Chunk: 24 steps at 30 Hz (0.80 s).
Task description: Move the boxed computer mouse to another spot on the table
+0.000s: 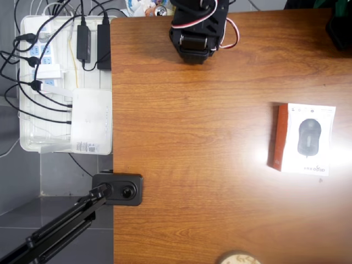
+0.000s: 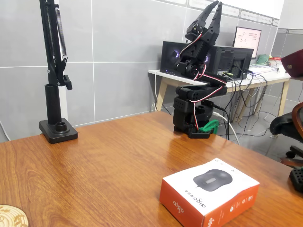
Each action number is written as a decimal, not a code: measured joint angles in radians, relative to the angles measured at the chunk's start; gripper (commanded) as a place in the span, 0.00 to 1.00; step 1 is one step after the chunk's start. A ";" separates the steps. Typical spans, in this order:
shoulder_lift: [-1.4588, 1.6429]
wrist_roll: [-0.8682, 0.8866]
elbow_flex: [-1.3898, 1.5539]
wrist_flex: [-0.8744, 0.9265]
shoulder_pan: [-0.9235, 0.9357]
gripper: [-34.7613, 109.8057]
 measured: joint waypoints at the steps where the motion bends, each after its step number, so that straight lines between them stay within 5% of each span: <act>1: 0.000 0.000 0.000 0.000 0.000 0.24; 14: 0.002 0.064 -0.005 0.114 0.023 0.24; 20: -0.040 0.063 -0.463 0.902 0.078 0.24; 24: -0.374 0.253 -0.976 1.485 -0.147 0.24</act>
